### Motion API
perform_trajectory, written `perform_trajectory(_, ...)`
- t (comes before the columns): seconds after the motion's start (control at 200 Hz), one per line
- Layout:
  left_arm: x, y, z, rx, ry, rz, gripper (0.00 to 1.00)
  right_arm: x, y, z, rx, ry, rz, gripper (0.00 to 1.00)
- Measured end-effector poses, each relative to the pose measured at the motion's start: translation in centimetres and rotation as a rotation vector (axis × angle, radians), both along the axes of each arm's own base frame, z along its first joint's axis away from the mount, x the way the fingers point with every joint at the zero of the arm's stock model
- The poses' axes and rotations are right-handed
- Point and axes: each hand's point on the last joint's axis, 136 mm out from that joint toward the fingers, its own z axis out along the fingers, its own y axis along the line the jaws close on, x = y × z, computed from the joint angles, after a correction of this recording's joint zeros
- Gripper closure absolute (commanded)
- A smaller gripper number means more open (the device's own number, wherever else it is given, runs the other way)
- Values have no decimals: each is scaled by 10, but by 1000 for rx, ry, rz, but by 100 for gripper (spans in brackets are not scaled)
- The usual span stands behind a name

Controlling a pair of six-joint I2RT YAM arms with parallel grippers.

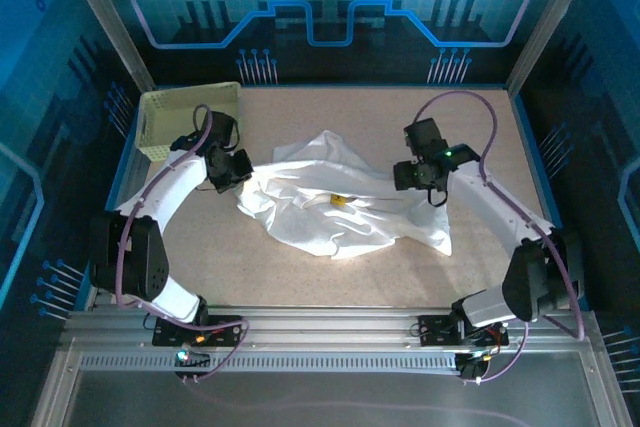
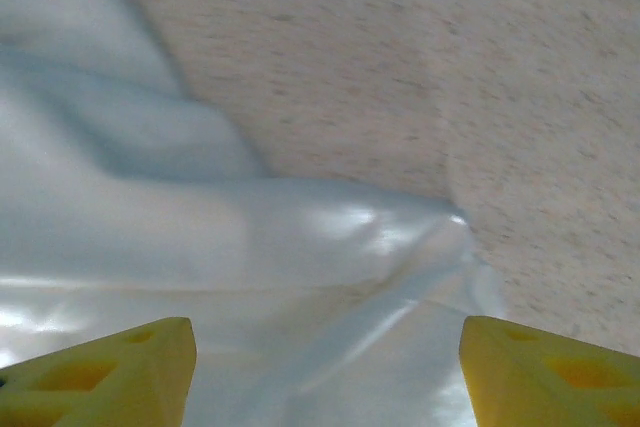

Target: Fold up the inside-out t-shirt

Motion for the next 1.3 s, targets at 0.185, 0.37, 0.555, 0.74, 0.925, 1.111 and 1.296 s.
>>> perform_trajectory(0.185, 0, 1, 0, 3, 0, 1, 100, -14, 3, -42, 1, 106, -5, 34)
perform_trajectory(0.37, 0, 1, 0, 6, -2, 3, 100, -22, -2, -80, -16, 224, -77, 36)
perform_trajectory(0.555, -3, 1, -4, 7, 6, 1, 100, -22, -15, -101, -21, 295, -186, 38)
perform_trajectory(0.74, -4, 0, -3, 7, 1, -1, 100, -21, -18, -110, 0, 319, -230, 76)
perform_trajectory(0.925, -5, 0, 12, 2, -54, -2, 100, -19, -23, -87, -4, 254, -242, 94)
perform_trajectory(1.111, -6, 0, 72, -23, -247, -1, 100, -14, -32, 15, 38, -8, -203, 100)
perform_trajectory(1.296, -12, 3, 180, -55, -544, 7, 100, -25, -50, 149, 159, -337, -189, 100)
